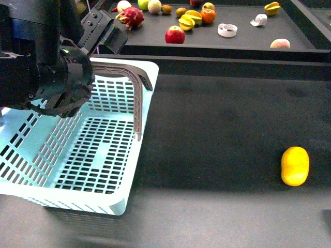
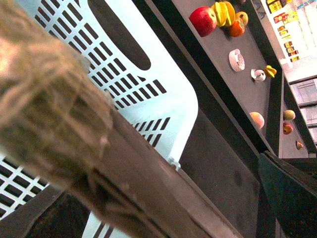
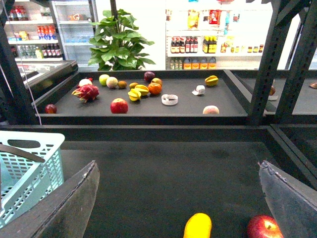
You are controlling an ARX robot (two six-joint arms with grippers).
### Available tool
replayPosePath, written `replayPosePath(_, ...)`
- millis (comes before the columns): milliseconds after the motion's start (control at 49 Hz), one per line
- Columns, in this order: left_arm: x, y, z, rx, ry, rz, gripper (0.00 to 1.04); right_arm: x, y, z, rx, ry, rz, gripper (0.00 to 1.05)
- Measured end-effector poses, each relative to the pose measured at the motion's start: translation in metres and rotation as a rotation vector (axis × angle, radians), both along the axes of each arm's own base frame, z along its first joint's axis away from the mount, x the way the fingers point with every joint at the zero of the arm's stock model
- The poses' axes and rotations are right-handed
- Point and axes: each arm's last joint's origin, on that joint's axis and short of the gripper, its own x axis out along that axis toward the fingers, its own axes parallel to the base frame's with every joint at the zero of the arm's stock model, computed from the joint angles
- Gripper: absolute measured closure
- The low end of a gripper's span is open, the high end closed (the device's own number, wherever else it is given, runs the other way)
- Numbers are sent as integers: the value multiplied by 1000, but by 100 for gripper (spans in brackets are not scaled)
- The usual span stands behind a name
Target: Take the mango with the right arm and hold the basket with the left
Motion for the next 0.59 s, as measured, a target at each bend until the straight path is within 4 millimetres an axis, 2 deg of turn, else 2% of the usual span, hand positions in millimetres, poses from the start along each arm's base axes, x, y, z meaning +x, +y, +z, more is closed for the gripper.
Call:
replayPosePath(41, 3, 0, -1, 3, 3, 4, 9, 0, 0, 0, 0, 0, 0, 8)
replayPosePath(143, 12, -1, -6, 10, 13, 17, 30, 0, 0, 0, 0, 0, 0, 8)
replayPosePath(245, 14, -3, -6, 14, 14, 10, 55, 0, 0, 0, 0, 0, 0, 8)
replayPosePath(408, 12, -5, 0, -29, 33, 3, 82, 0, 0, 0, 0, 0, 0, 8)
replayPosePath(510, 3, -4, 0, -16, 66, -26, 95, 0, 0, 0, 0, 0, 0, 8)
replayPosePath(592, -4, -4, 2, 44, 62, -62, 96, 0, 0, 0, 0, 0, 0, 8)
